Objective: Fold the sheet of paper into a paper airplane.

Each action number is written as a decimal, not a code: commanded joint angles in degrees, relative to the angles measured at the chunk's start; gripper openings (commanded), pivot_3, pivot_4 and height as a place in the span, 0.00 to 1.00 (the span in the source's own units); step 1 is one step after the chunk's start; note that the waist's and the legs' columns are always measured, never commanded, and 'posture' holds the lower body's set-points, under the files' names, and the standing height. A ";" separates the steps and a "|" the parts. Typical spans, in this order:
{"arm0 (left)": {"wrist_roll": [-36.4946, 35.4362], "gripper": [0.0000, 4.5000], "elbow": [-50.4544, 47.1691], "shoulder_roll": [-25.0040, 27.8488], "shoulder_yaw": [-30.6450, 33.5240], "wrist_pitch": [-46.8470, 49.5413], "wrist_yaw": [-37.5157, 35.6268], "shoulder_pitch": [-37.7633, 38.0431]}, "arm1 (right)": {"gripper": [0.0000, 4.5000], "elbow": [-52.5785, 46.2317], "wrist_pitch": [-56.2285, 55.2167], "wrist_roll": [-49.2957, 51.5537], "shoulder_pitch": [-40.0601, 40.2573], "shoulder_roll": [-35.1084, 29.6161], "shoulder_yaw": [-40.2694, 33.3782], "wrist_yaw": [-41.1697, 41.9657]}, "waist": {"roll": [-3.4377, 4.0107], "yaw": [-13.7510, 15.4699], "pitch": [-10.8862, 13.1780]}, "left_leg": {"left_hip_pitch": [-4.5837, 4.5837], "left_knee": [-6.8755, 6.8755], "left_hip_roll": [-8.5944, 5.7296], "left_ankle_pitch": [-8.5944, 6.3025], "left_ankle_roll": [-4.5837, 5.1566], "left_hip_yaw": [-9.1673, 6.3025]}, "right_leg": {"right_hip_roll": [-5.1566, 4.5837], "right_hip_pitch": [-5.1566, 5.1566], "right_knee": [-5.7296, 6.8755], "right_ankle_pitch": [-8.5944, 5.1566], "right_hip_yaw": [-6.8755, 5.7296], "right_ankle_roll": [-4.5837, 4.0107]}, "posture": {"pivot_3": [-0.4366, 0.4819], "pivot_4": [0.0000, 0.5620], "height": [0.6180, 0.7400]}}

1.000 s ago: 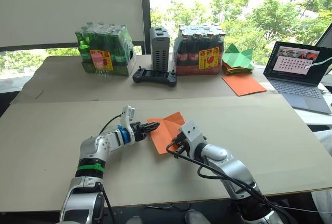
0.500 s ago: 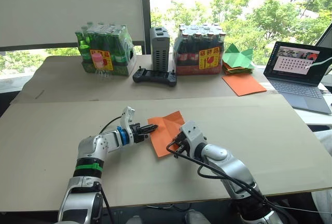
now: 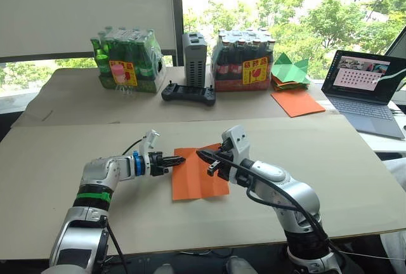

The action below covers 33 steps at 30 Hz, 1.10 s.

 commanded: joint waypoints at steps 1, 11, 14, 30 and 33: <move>1.86 0.00 2.29 3.05 -2.50 -2.30 -6.97 -3.86 | 0.00 -2.87 0.25 1.59 -0.23 -0.97 -0.20 0.12 | 0.00 -0.01 0.00 | 0.00 0.00 0.00 0.00 0.00 0.00 | 0.00 0.00 0.01 0.00 0.00 0.00 | 0.48 0.27 1.00; 5.89 0.00 8.69 3.82 -5.64 -5.07 -13.98 -8.59 | 0.00 -3.06 0.07 2.22 0.72 -2.12 1.22 -0.90 | 0.00 -0.06 0.01 | -0.06 0.00 0.01 0.00 0.00 0.00 | 0.01 -0.04 0.00 -0.01 -0.01 0.01 | 0.48 0.27 1.00; 6.43 0.00 8.92 3.25 -5.06 -5.44 -13.23 -7.94 | 0.00 -3.07 -0.08 2.34 0.85 -2.41 1.36 -1.22 | 0.00 -0.10 0.01 | -0.06 0.00 0.01 0.00 0.00 0.00 | 0.01 -0.05 0.00 -0.01 -0.01 0.01 | 0.48 0.27 1.00; 2.38 0.00 -3.16 3.27 2.02 1.90 -6.15 2.36 | 0.00 -1.30 -1.37 2.08 0.76 -2.95 2.51 -1.11 | 0.00 -0.20 0.01 | -0.07 0.00 0.01 0.00 0.00 -0.01 | -0.01 -0.06 0.02 -0.01 -0.01 0.01 | 0.48 0.27 1.00; 1.48 0.00 -5.07 3.33 2.76 3.54 -5.22 3.51 | 0.00 -0.70 -1.71 2.01 0.49 -2.90 2.91 -0.77 | 0.00 -0.19 0.01 | -0.07 0.00 0.02 0.00 0.00 -0.01 | 0.00 -0.06 0.03 -0.01 0.00 0.01 | 0.48 0.27 1.00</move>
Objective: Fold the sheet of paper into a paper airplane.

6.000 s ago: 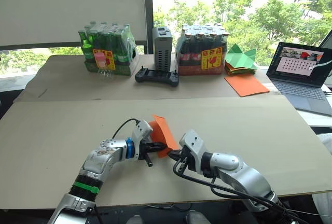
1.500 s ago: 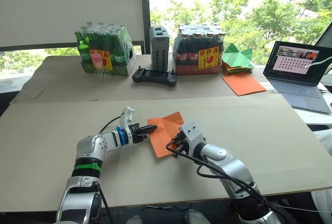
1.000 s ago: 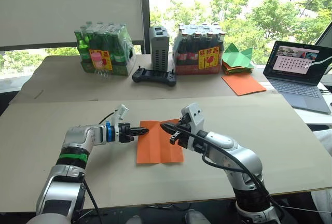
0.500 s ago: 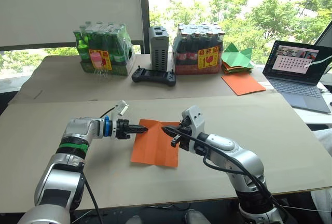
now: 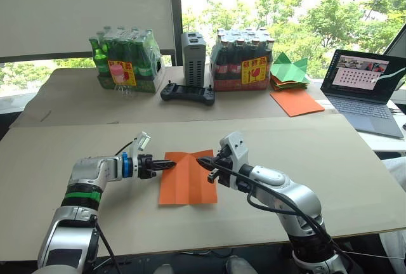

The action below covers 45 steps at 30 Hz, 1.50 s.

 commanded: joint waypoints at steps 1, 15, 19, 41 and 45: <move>-1.99 0.00 -3.57 0.64 1.79 1.95 0.84 0.42 | 0.00 -0.56 -1.67 0.51 -0.92 0.24 0.15 0.43 | 0.00 0.04 0.00 | 0.00 0.00 0.00 0.00 0.00 0.00 | 0.00 0.00 0.01 0.00 0.00 0.00 | 0.48 0.27 1.00; -3.27 0.78 -1.49 5.67 7.90 0.47 4.21 1.37 | 0.00 0.83 -2.61 0.28 -1.22 0.53 0.92 0.94 | 0.00 -0.28 0.00 | 0.06 0.00 0.02 0.00 0.00 0.01 | 0.02 0.01 0.03 0.00 0.00 -0.01 | 0.48 0.27 1.00; -5.21 0.78 -2.05 8.43 12.43 0.49 5.31 0.59 | 0.00 0.80 -2.51 0.35 -1.01 0.62 0.77 0.86 | -0.01 -0.11 0.01 | 0.02 0.00 0.04 0.00 0.00 -0.01 | 0.03 -0.03 0.02 0.00 0.00 -0.01 | 0.48 0.27 1.00; 1.53 0.01 -29.21 8.53 -9.72 -11.14 5.17 15.96 | 0.00 2.80 -4.71 -1.13 -1.76 1.21 -1.24 -1.54 | -0.10 0.68 0.07 | 0.01 -0.02 0.04 0.00 0.00 0.07 | 0.02 -0.03 -0.03 0.00 0.04 -0.01 | 0.48 0.27 1.00; 3.94 0.01 -26.20 7.78 -11.75 -13.52 5.61 16.40 | 0.00 2.46 -4.70 -1.20 -1.47 0.81 -1.36 -1.69 | -0.09 1.15 0.06 | 0.06 -0.02 0.03 0.00 0.00 0.08 | 0.00 0.02 -0.03 0.00 0.03 -0.01 | 0.48 0.27 1.00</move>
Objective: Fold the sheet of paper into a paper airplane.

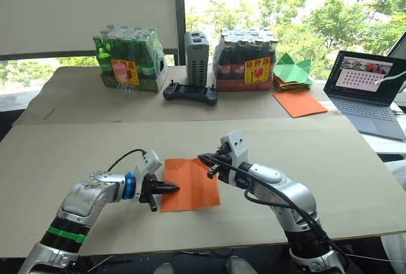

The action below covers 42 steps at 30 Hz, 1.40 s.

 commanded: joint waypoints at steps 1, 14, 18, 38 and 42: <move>2.93 0.01 2.70 -0.48 -1.97 -1.05 0.88 0.57 | 0.00 -1.80 -1.95 -0.05 -0.43 -0.32 -1.03 -0.17 | 0.00 0.07 0.00 | 0.01 0.00 0.00 0.00 0.00 0.00 | 0.00 0.02 0.00 0.00 0.00 0.00 | 0.48 0.27 1.00; 5.85 0.01 6.97 -2.61 -2.28 -4.41 2.82 1.41 | 0.00 0.47 -3.27 -1.03 -0.63 -3.72 -2.87 -0.16 | 0.20 0.28 -0.14 | 0.36 0.01 -0.02 0.00 0.00 0.01 | -0.01 0.40 0.00 -0.01 0.00 0.03 | 0.48 0.27 1.00; 5.72 0.00 7.19 -3.23 -1.86 -3.99 3.38 1.11 | 0.19 2.64 -2.17 -0.45 0.26 -1.26 -4.64 -2.93 | 0.23 0.23 -0.15 | 0.37 0.01 -0.02 0.00 0.00 0.00 | 0.00 0.41 0.01 -0.01 0.00 0.02 | 0.48 0.27 1.00; 3.79 0.00 6.51 -1.98 1.10 -1.72 1.70 3.05 | 0.99 5.30 1.10 0.77 -0.34 5.16 -6.40 -7.56 | 0.24 -0.21 -0.16 | 0.38 0.00 0.05 0.00 0.00 0.00 | 0.05 0.37 0.03 -0.01 0.01 0.01 | 0.48 0.27 1.00; 3.60 0.00 5.99 -1.97 1.52 -1.26 1.74 3.27 | 0.99 5.89 1.19 0.64 -0.46 5.36 -5.78 -7.31 | 0.24 -0.51 -0.16 | 0.38 0.00 0.08 0.00 0.00 0.00 | 0.07 0.36 0.03 -0.01 0.01 0.01 | 0.48 0.27 1.00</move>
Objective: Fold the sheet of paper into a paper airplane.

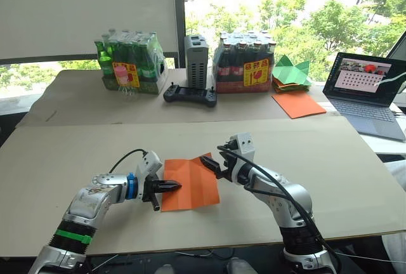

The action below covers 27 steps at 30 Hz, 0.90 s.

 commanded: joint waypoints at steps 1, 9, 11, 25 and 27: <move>1.90 0.00 2.13 1.46 -0.56 2.74 1.72 2.02 | 0.99 -0.53 0.41 0.61 -1.00 0.54 0.60 0.34 | 0.00 -0.15 0.00 | 0.00 0.00 0.01 0.00 0.00 0.00 | 0.01 0.00 0.00 0.00 0.00 0.00 | 0.48 0.27 1.00; 1.85 0.00 1.54 1.08 -0.15 3.30 2.08 2.20 | 0.99 2.47 -0.46 0.60 -2.38 1.34 2.09 1.62 | 0.00 -0.52 0.00 | -0.01 0.00 0.01 0.00 0.00 -0.01 | 0.01 -0.02 0.00 0.00 0.00 -0.01 | 0.48 0.27 1.00; 1.91 0.00 1.33 0.99 -0.05 3.53 2.18 2.24 | 0.99 3.10 -0.65 0.49 -2.77 1.54 2.08 1.66 | 0.00 -0.60 0.00 | -0.03 0.00 0.01 0.00 0.00 0.00 | 0.01 -0.04 0.01 0.00 0.00 -0.01 | 0.48 0.27 1.00; 2.10 0.00 0.87 0.74 0.59 3.99 2.80 2.68 | 0.28 4.89 -1.57 0.18 -3.68 2.26 2.24 2.30 | 0.00 -0.81 0.00 | -0.05 -0.03 0.02 0.00 0.00 0.00 | 0.01 -0.09 0.00 0.00 0.00 -0.01 | 0.48 0.27 1.00; 2.14 0.00 0.96 0.72 0.61 3.93 2.85 2.62 | 0.12 4.65 -1.86 -0.33 -3.73 2.03 2.92 2.37 | 0.00 -0.82 0.00 | -0.05 -0.03 0.02 0.00 0.00 0.00 | 0.01 -0.09 0.00 0.00 0.00 -0.01 | 0.48 0.27 1.00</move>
